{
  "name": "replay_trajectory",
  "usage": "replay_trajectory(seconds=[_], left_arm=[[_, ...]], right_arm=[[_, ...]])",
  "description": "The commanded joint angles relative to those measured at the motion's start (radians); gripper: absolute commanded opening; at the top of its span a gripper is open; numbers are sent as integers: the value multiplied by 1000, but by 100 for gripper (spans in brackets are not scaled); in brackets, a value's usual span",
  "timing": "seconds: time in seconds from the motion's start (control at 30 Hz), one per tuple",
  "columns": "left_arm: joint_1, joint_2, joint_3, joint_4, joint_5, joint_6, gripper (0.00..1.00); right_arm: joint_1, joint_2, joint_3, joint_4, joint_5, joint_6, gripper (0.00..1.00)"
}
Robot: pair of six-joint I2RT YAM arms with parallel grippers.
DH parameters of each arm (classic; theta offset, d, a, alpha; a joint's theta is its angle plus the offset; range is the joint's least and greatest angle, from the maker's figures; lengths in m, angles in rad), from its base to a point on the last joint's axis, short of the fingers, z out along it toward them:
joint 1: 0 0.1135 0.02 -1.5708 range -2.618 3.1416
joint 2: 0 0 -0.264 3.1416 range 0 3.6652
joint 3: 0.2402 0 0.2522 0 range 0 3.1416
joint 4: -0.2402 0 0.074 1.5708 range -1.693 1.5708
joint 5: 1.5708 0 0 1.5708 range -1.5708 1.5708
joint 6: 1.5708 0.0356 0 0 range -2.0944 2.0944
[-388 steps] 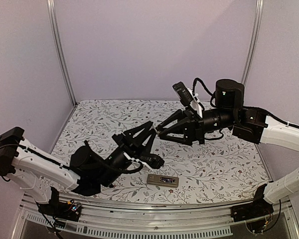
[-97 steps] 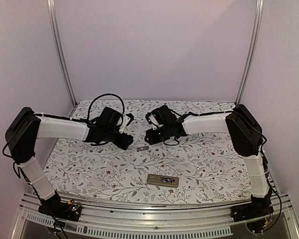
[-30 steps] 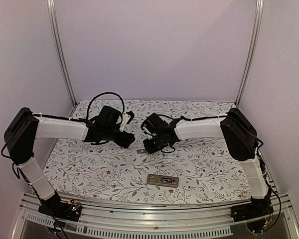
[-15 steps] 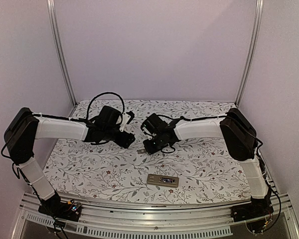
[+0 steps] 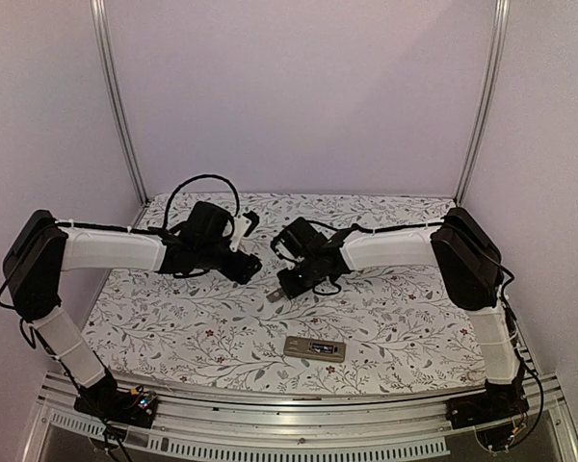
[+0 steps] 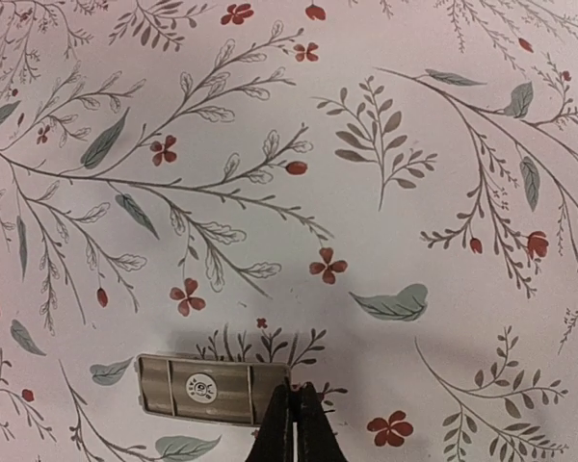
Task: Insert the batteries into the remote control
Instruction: Pick up the battery cover at the center of the board, then pass from the right arm to the left
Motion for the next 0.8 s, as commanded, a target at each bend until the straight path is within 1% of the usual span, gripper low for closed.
replay_trajectory(seconds=[0.0,0.17,0.27,0.3,0.37,0.47,0.57,0.67,0.77], left_arm=[[-28,-82,-13,-2,102,37,83],[-56,-189,-19,13,275,37,84],[-57,-246,-11,21,390,11,85],[-57,-254,-3,21,420,-15,85],[-58,-262,18,14,481,-47,85],[-59,-264,31,32,579,-105,84],[-60,-253,35,93,614,-167,83],[-60,-233,48,109,625,-208,77],[-62,-226,53,134,656,-234,67]], right_arm=[[3,-206,-117,147,-11,-80,0],[4,-425,-327,315,10,-169,0],[20,-547,-448,421,51,-233,0],[26,-596,-483,454,57,-279,0],[34,-658,-532,507,71,-315,0],[45,-720,-561,545,92,-360,0],[64,-741,-565,562,95,-397,0],[85,-743,-553,565,108,-441,0],[91,-737,-548,562,112,-447,0]])
